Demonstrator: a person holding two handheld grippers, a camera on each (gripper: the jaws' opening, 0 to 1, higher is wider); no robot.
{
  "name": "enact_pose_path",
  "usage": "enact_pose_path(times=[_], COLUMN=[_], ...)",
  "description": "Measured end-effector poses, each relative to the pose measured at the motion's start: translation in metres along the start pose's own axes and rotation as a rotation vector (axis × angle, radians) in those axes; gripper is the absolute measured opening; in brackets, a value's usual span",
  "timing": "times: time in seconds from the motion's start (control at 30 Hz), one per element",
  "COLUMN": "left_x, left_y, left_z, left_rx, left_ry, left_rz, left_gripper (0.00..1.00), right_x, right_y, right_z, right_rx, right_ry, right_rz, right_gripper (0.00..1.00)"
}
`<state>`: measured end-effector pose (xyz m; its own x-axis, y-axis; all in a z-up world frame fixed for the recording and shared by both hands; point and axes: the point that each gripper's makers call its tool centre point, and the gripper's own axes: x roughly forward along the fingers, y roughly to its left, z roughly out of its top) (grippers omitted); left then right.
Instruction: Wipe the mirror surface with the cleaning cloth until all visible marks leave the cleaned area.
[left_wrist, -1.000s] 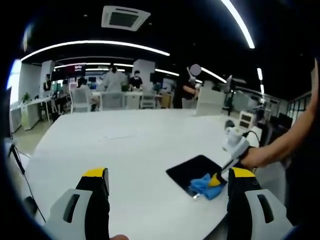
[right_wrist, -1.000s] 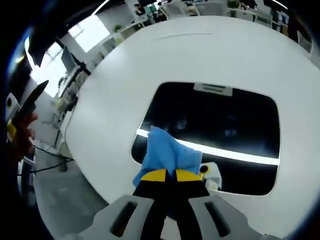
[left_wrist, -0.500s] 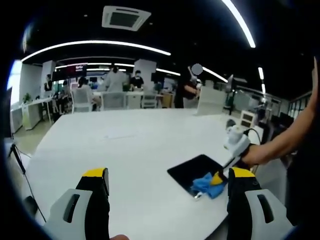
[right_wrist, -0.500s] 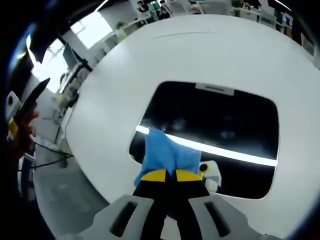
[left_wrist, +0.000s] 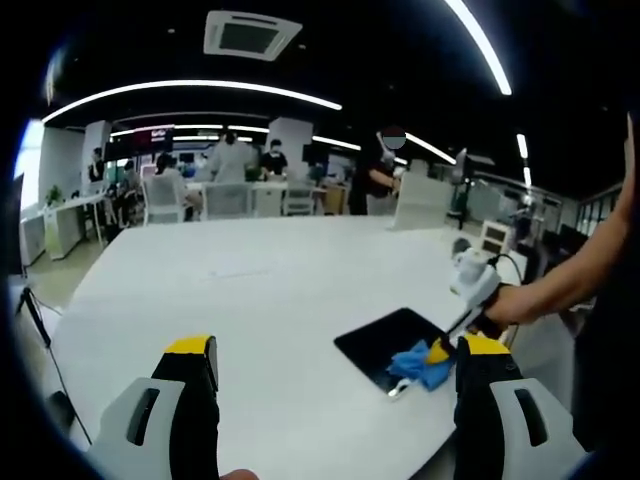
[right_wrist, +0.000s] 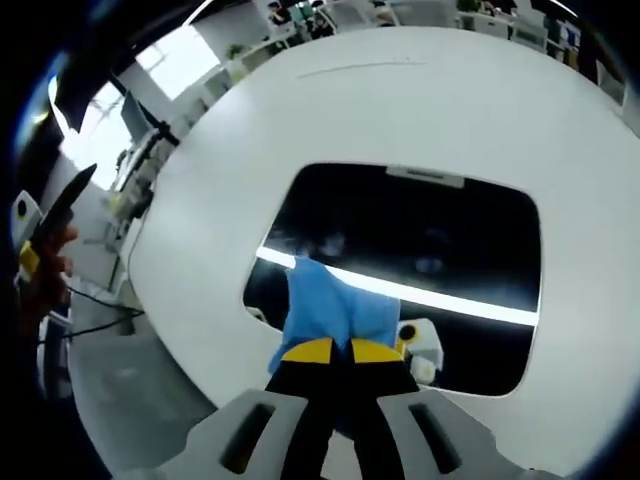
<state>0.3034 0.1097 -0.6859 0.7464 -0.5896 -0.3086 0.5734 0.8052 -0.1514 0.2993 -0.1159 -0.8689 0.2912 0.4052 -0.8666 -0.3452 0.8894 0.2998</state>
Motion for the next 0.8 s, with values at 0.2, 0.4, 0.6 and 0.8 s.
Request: enact_pose_path(times=[0.2,0.4,0.6,0.8], left_x=[-0.001,-0.003,-0.004,-0.005], left_y=[0.001,0.002,0.001,0.001], left_z=[0.000,-0.001,-0.001,0.004], left_rx=[-0.002,-0.008,-0.008,-0.015], left_ry=[0.001,-0.003,-0.002,-0.017], left_rz=[0.001,0.010,0.012,0.017], left_gripper=[0.99,0.99,0.99,0.99], right_x=[-0.001,-0.005,-0.010,-0.011], right_y=[-0.002,-0.014,-0.023,-0.026], right_z=[-0.001,-0.003,-0.006,-0.007], right_rx=[-0.001,0.010,0.027,0.022], right_ry=[0.000,-0.002,-0.003,0.005], right_rz=[-0.001,-0.008,-0.019,-0.024], right_gripper=[0.00,0.00,0.00,0.00])
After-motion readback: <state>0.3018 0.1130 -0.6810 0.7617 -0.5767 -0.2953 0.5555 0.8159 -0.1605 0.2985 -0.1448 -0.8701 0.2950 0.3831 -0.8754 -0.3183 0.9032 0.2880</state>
